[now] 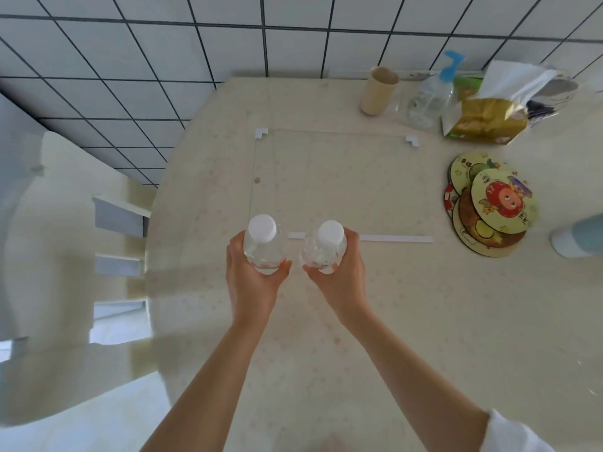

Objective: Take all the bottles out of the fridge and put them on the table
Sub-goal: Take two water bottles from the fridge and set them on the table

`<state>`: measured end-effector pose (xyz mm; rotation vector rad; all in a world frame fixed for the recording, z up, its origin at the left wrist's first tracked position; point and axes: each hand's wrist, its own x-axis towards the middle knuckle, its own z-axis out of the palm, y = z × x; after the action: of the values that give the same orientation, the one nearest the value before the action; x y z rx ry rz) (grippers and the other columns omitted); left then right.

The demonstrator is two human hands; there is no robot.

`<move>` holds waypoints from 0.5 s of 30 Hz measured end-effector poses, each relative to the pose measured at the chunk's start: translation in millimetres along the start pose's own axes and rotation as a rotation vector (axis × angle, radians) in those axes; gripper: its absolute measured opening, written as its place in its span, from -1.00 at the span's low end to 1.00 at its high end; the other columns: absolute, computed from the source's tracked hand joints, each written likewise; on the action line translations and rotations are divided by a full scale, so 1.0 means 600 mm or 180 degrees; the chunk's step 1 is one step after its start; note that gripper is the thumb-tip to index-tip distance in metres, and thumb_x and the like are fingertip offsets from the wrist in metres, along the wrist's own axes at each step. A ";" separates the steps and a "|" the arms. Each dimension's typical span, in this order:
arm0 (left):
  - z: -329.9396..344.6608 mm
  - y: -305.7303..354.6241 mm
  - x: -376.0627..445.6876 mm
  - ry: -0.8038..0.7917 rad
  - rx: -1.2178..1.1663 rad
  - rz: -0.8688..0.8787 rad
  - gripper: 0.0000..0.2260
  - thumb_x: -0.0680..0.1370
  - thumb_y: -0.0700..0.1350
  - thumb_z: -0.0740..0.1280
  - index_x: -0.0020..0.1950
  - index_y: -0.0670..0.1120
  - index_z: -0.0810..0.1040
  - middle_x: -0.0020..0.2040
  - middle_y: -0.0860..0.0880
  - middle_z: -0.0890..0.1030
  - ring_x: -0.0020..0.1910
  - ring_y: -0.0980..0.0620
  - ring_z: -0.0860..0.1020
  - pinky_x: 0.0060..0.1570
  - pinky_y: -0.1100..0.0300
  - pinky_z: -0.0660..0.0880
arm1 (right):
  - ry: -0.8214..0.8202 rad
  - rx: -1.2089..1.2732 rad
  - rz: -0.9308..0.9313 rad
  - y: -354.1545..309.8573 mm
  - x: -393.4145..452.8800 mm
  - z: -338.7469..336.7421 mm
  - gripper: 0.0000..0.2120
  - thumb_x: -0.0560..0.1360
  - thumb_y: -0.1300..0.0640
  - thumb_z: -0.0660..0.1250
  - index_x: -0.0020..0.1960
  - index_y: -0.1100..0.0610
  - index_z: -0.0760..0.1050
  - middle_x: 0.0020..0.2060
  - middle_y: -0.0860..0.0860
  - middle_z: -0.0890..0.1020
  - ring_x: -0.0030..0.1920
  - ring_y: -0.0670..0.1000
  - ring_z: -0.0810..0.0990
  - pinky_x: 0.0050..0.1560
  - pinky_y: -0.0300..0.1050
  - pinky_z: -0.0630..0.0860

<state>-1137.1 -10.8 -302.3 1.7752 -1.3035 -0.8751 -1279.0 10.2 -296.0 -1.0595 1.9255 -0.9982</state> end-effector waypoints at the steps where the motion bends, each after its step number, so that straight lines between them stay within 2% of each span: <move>1: -0.001 0.002 -0.002 0.0032 0.0009 -0.0010 -0.28 0.23 -0.13 0.64 0.29 -0.05 0.37 0.16 0.00 0.51 0.06 0.07 0.49 -0.04 0.37 0.39 | 0.0012 -0.0002 -0.0015 0.002 0.000 0.001 -0.32 0.25 0.19 0.56 0.23 -0.04 0.27 0.09 -0.06 0.52 0.04 -0.05 0.52 -0.04 -0.26 0.47; 4: 0.000 0.008 -0.007 0.0085 0.0037 -0.0041 -0.30 0.24 -0.16 0.63 0.29 -0.10 0.39 0.13 0.01 0.50 0.02 0.12 0.44 -0.10 0.50 0.27 | 0.0011 -0.0013 -0.0047 0.005 0.000 0.003 -0.32 0.27 0.18 0.55 0.25 -0.04 0.27 0.11 -0.05 0.51 0.07 -0.04 0.52 0.03 -0.16 0.51; 7: -0.002 0.012 -0.006 0.0041 0.0025 -0.0072 -0.27 0.26 -0.14 0.62 0.35 -0.08 0.37 0.13 0.09 0.44 0.03 0.19 0.40 -0.11 0.62 0.25 | -0.0029 0.0013 -0.0056 0.006 -0.003 0.005 -0.32 0.28 0.20 0.54 0.27 -0.03 0.27 0.13 -0.04 0.50 0.10 -0.03 0.51 0.08 -0.12 0.52; 9: -0.003 0.012 -0.001 -0.0034 0.0051 -0.0015 -0.25 0.26 -0.13 0.62 0.36 -0.08 0.36 0.14 0.08 0.44 0.05 0.19 0.40 -0.11 0.66 0.25 | -0.0035 0.0067 -0.0073 0.007 -0.003 0.006 -0.32 0.28 0.23 0.53 0.27 -0.03 0.27 0.14 -0.03 0.49 0.11 -0.03 0.51 0.10 -0.11 0.52; 11: -0.005 0.007 -0.002 -0.0097 0.0074 0.0014 -0.25 0.25 -0.12 0.63 0.35 -0.09 0.36 0.17 0.03 0.49 0.07 0.14 0.44 -0.04 0.56 0.31 | -0.0048 0.0087 -0.0082 0.008 -0.004 0.006 -0.31 0.28 0.24 0.53 0.28 -0.02 0.27 0.15 -0.03 0.49 0.13 -0.04 0.51 0.12 -0.10 0.52; 14: -0.006 -0.006 -0.007 -0.0218 -0.0027 -0.0042 -0.25 0.25 -0.10 0.63 0.34 -0.04 0.35 0.21 0.00 0.51 0.15 0.03 0.52 0.12 0.19 0.49 | -0.0089 0.0093 -0.0049 0.007 -0.006 0.005 -0.30 0.30 0.23 0.53 0.31 -0.01 0.26 0.17 -0.05 0.48 0.15 -0.04 0.50 0.17 -0.03 0.52; 15: -0.007 -0.009 -0.007 -0.0277 -0.0079 -0.0090 -0.26 0.26 -0.10 0.62 0.35 -0.01 0.34 0.22 0.02 0.51 0.18 0.02 0.52 0.15 0.12 0.51 | -0.0095 0.0073 -0.0052 0.006 -0.007 0.005 -0.30 0.31 0.22 0.52 0.32 0.00 0.25 0.17 -0.05 0.47 0.16 -0.04 0.50 0.18 -0.01 0.52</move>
<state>-1132.0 -5.0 -304.9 1.7573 -1.3197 -0.9901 -1276.2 14.5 -299.7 -1.0730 1.8799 -1.0055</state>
